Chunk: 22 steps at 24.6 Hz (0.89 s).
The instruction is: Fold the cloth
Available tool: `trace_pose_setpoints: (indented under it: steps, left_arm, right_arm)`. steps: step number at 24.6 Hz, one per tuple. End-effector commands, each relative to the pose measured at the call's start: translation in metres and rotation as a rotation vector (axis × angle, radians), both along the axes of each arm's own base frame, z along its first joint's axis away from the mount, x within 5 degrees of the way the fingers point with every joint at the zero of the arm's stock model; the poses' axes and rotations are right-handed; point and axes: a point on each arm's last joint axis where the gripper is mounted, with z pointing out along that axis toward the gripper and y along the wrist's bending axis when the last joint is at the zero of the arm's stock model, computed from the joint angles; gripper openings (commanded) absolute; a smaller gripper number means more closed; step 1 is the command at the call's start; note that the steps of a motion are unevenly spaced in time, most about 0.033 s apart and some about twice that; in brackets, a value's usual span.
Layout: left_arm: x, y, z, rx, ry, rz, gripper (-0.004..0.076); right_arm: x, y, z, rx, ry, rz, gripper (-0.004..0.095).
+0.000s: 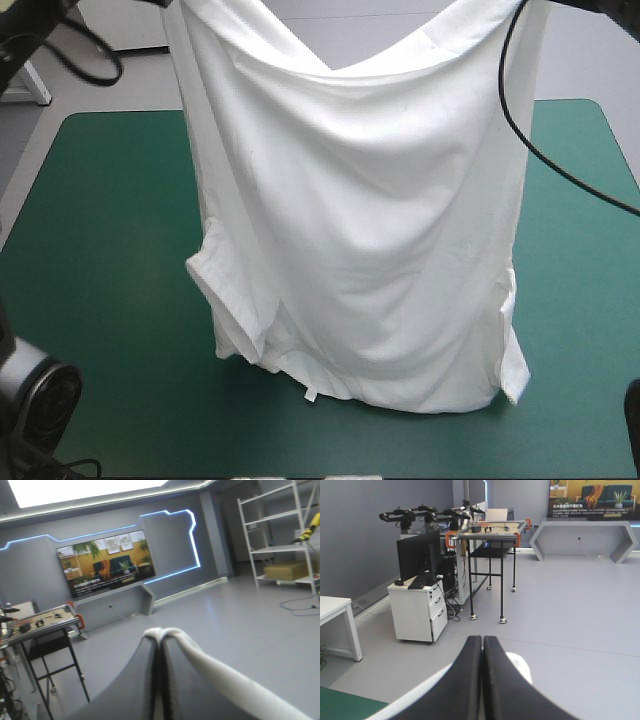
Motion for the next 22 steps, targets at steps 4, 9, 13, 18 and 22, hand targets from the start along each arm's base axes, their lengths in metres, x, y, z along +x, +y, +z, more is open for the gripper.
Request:
trace_pose_setpoints:
  steps: [4,9,13,18,22]
  left_arm:
    - [0.037,-0.008,0.010,-0.177,-0.298,0.039,-0.0009]
    - [0.029,-0.003,0.021,-0.274,-0.446,0.033,-0.0009]
    - [0.073,-0.005,-0.012,-0.156,-0.185,0.060,-0.0009]
    - [0.139,-0.007,-0.073,-0.152,0.209,0.061,-0.0009]
    - [0.173,-0.017,-0.120,-0.060,0.434,0.071,-0.0009]
  right_arm:
    - [-0.006,-0.008,0.042,0.021,-0.415,-0.087,-0.0017]
    - [-0.024,-0.009,0.060,0.036,-0.533,-0.092,-0.0017]
    - [0.022,-0.004,0.023,0.039,-0.212,-0.051,-0.0017]
    - [0.090,-0.001,-0.047,0.003,0.242,-0.072,-0.0017]
    - [0.127,-0.003,-0.094,-0.063,0.474,-0.101,-0.0017]
